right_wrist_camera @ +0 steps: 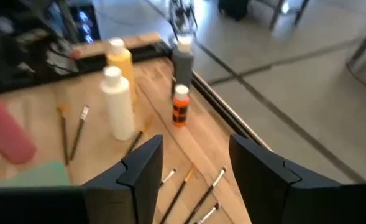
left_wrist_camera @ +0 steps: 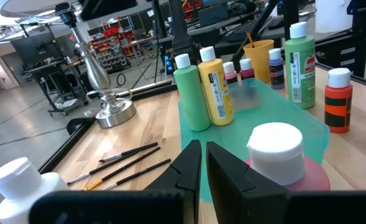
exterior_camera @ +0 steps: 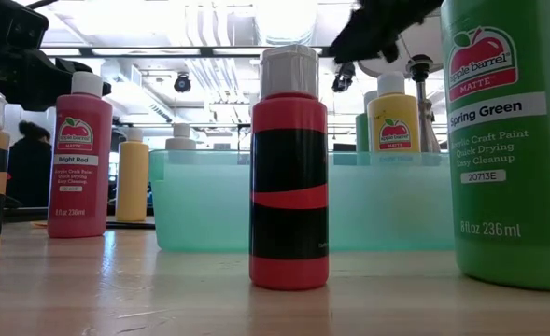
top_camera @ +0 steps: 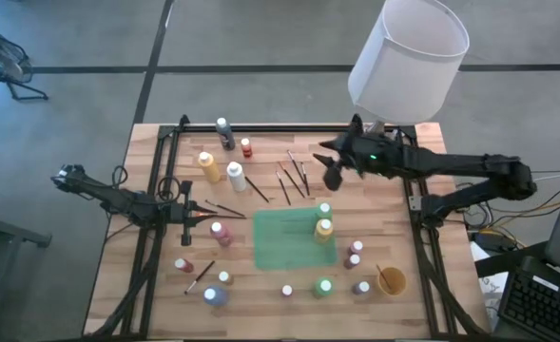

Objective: Pick & Place Paint Supplies
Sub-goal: Put the silver paintbrush into the yellow cup

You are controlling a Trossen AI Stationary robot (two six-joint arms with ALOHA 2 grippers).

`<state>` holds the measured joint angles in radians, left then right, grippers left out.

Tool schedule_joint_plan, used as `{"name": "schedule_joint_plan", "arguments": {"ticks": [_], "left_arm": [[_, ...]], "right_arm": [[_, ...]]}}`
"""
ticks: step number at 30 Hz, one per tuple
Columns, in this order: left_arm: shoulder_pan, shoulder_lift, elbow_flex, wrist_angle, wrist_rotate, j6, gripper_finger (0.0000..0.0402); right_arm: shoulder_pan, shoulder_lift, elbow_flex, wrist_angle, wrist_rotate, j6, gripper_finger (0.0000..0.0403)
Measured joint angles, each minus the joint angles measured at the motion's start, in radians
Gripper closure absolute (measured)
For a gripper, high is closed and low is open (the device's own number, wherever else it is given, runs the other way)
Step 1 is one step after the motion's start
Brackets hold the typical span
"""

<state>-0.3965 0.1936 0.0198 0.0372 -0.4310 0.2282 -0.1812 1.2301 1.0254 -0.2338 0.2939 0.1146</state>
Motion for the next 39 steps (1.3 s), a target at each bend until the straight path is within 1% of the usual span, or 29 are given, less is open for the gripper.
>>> {"name": "schedule_joint_plan", "arguments": {"ticks": [4,11,16,18,23,28,34,39], "left_arm": [[0.0,0.0,0.0,0.0,0.0,0.0,0.0371],[0.0,0.0,0.0,0.0,0.0,0.0,0.0371],[0.0,0.0,0.0,0.0,0.0,0.0,0.0371],[0.0,0.0,0.0,0.0,0.0,0.0,0.0371],[0.0,0.0,0.0,0.0,0.0,0.0,0.0371],[0.0,0.0,0.0,0.0,0.0,0.0,0.0371],[0.0,0.0,0.0,0.0,0.0,0.0,0.0371],[0.0,0.0,0.0,0.0,0.0,0.0,0.0371]], "right_arm": [[-0.04,0.145,0.152,-0.131,0.0,0.025,0.0219],[-0.119,0.37,0.424,-0.367,-0.004,0.139,0.0236],[-0.164,0.504,0.57,-0.511,-0.004,0.207,0.0245],[-0.177,0.551,0.612,-0.535,-0.005,0.228,0.0248],[-0.192,0.644,0.682,-0.54,-0.004,0.273,0.0253],[-0.192,0.694,0.706,-0.509,0.001,0.297,0.0251],[-0.187,0.731,0.682,-0.52,0.094,0.444,0.0233],[-0.16,0.775,0.664,-0.486,0.184,0.452,0.0219]]}}
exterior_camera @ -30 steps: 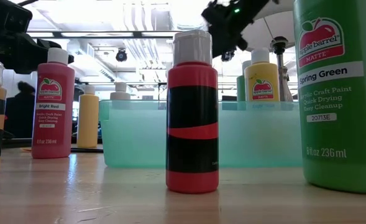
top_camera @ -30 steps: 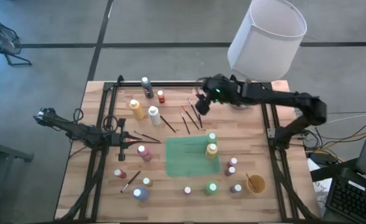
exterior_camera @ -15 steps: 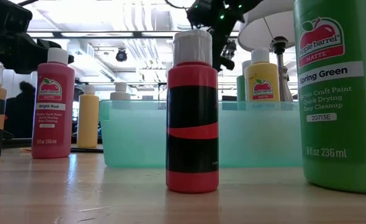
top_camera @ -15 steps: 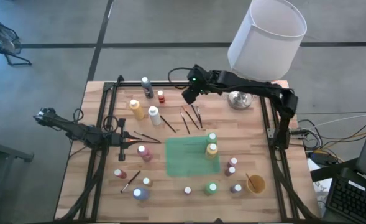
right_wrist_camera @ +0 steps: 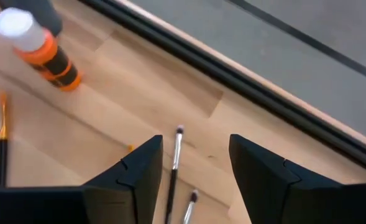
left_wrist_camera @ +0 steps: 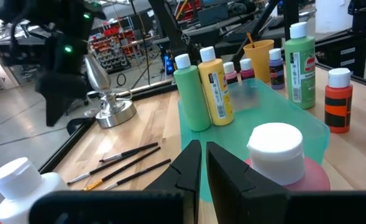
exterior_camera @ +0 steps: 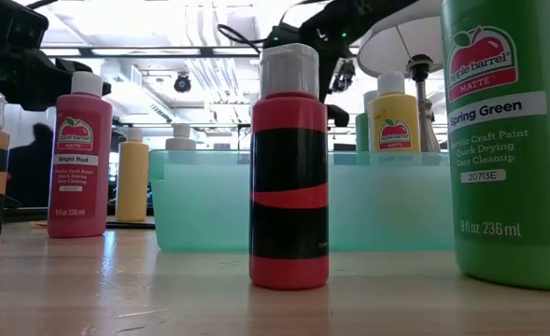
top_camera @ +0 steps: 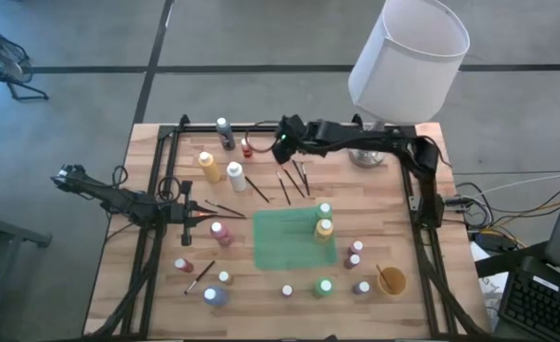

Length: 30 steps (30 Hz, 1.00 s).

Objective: Pick & Place Paint Supplies
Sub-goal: Put the silver paintbrush into the yellow cup

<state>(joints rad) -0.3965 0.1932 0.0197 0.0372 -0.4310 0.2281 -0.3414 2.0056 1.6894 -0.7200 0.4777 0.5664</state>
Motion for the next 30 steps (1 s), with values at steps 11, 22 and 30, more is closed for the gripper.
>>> {"name": "schedule_joint_plan", "arguments": {"ticks": [11,22,30], "left_arm": [[0.0,0.0,0.0,0.0,0.0,0.0,0.0371],[0.0,0.0,0.0,0.0,0.0,0.0,0.0371],[0.0,0.0,0.0,0.0,0.0,0.0,0.0371]], "right_arm": [[-0.051,0.006,-0.042,-0.001,-0.032,0.09,0.0206],[-0.051,0.007,-0.158,0.028,-0.073,0.142,0.0231],[-0.048,0.007,-0.253,0.135,-0.143,0.179,0.0218]]}}
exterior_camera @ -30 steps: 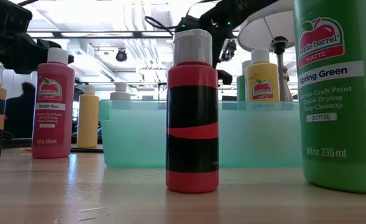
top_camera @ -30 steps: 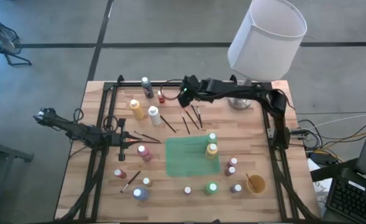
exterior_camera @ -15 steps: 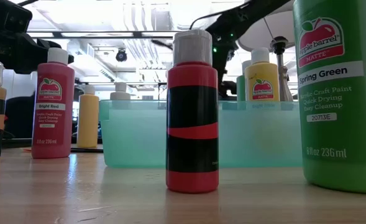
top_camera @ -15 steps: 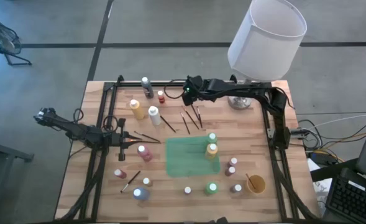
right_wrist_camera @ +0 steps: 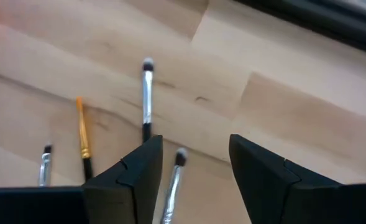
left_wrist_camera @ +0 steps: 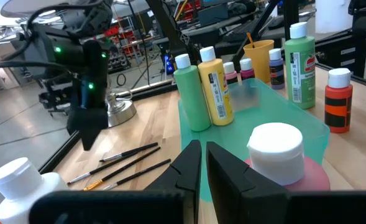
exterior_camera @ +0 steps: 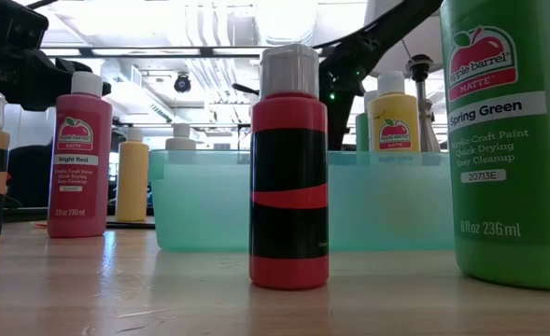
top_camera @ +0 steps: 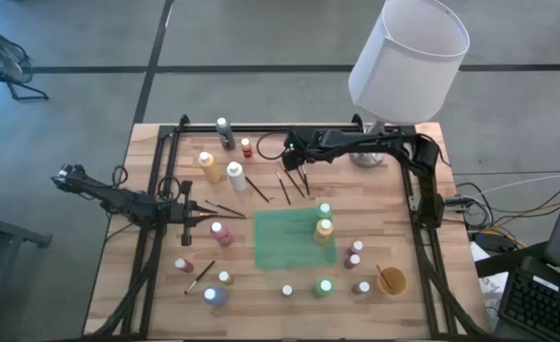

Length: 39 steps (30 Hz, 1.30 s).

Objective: Pick & Place Paint Supplies
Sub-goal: Put the silver paintbrush into the yellow cup

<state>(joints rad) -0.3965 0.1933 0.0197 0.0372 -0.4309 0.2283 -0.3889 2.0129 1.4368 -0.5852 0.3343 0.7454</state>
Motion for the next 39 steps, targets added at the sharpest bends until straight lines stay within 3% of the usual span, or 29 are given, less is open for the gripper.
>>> {"name": "schedule_joint_plan", "arguments": {"ticks": [30,39], "left_arm": [[0.0,0.0,0.0,0.0,0.0,0.0,0.0371],[0.0,0.0,0.0,0.0,0.0,0.0,0.0371]], "right_arm": [[-0.002,0.0,-0.081,0.1,-0.051,0.015,0.0207],[-0.002,0.0,-0.139,0.163,-0.059,0.028,0.0227]]}}
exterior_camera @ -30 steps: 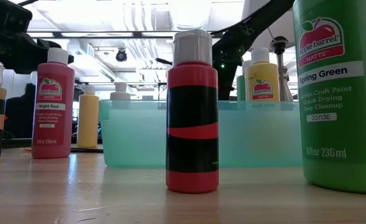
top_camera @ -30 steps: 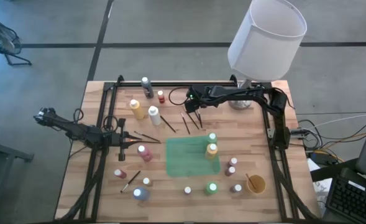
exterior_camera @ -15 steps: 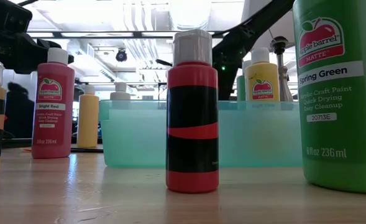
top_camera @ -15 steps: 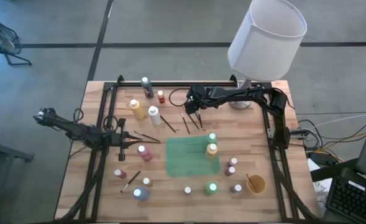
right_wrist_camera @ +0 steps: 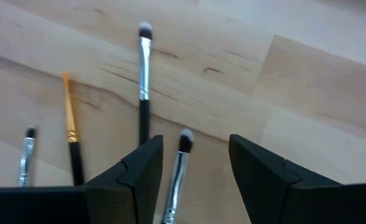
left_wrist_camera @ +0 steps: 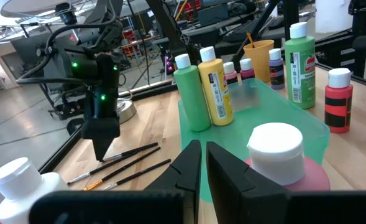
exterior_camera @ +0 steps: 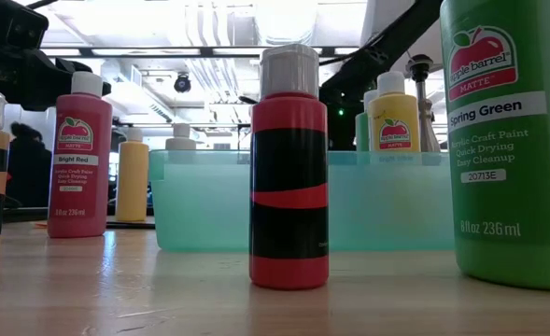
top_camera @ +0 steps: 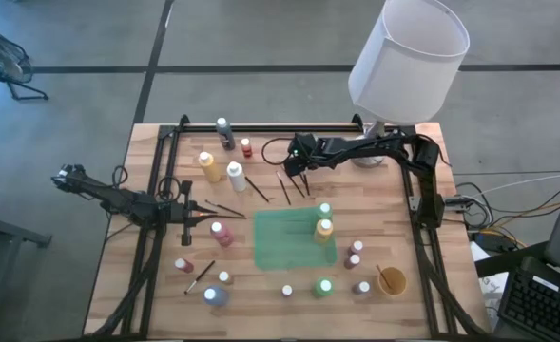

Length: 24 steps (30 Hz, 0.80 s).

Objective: Pick & Place Paint Supplies
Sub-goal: Put the silver paintbrush into the yellow cup

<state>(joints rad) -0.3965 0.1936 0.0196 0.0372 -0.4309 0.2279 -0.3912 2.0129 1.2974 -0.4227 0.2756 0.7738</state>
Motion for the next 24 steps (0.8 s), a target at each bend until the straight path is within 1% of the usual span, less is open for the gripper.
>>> {"name": "schedule_joint_plan", "arguments": {"ticks": [4,14,19,24], "left_arm": [[0.0,0.0,0.0,0.0,0.0,0.0,0.0371],[0.0,0.0,0.0,0.0,0.0,0.0,0.0371],[0.0,0.0,0.0,0.0,0.0,0.0,0.0371],[0.0,0.0,0.0,0.0,0.0,0.0,0.0371]], "right_arm": [[0.0,0.0,-0.012,0.017,0.002,0.004,0.0233],[-0.003,0.001,-0.024,0.022,0.01,0.009,0.0232],[-0.003,0.057,0.007,0.031,-0.009,0.009,0.0234],[-0.002,0.115,0.067,-0.002,0.003,-0.015,0.0234]]}}
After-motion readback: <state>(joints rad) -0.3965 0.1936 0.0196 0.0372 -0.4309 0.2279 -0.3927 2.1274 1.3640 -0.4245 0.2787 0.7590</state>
